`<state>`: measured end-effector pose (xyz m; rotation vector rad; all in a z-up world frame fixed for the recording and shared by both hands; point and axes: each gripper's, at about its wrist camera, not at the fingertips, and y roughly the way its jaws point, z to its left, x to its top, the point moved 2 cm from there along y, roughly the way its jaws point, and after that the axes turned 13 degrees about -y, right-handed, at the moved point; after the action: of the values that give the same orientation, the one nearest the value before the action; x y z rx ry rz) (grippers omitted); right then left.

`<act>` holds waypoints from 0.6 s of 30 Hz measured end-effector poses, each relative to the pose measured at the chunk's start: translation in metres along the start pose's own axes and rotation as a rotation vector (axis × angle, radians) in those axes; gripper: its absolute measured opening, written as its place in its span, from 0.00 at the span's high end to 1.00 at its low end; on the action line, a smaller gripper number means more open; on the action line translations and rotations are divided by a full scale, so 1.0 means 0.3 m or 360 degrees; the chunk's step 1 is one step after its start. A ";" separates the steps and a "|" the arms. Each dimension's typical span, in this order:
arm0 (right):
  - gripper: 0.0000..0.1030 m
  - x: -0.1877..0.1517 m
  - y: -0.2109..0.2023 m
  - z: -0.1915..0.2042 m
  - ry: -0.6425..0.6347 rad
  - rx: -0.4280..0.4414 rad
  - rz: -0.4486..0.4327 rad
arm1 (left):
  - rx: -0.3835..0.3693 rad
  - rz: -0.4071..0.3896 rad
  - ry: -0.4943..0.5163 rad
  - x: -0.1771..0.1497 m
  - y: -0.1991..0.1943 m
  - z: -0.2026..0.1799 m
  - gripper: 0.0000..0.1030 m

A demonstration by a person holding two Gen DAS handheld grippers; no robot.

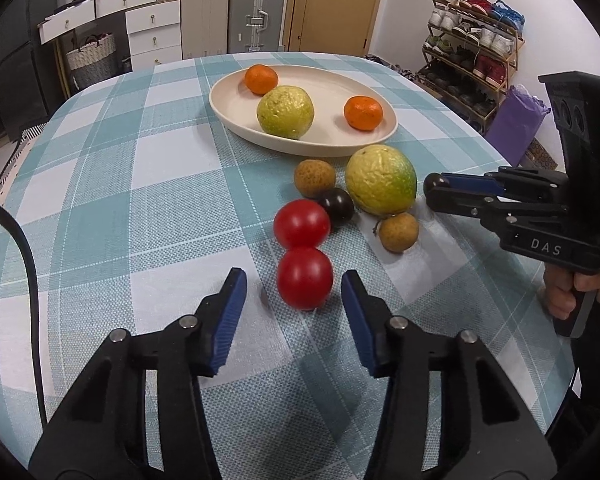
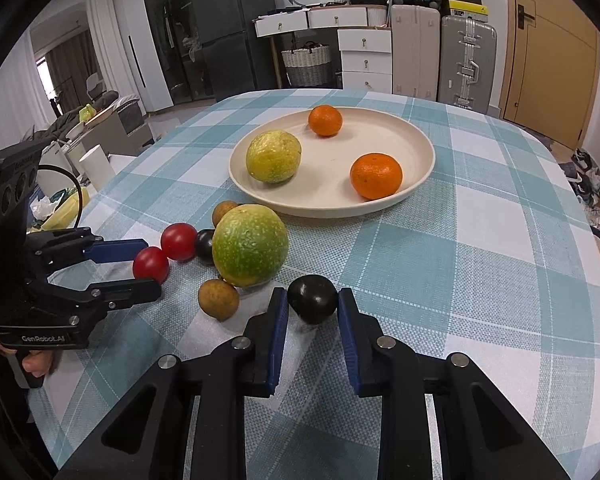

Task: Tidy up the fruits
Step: 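Close the left gripper on a red tomato while the right gripper holds the plum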

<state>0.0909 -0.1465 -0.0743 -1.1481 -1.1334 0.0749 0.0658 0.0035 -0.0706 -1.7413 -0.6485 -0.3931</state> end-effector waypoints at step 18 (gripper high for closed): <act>0.75 -0.005 -0.068 -0.032 0.0060 0.0010 -0.0117 | -0.0075 -0.0136 -0.0050 0.041 -0.080 -0.012 0.76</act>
<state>0.0877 -0.1635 -0.0596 -1.0969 -1.1399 -0.0001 0.0611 0.0068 -0.0440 -1.7718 -0.7430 -0.4440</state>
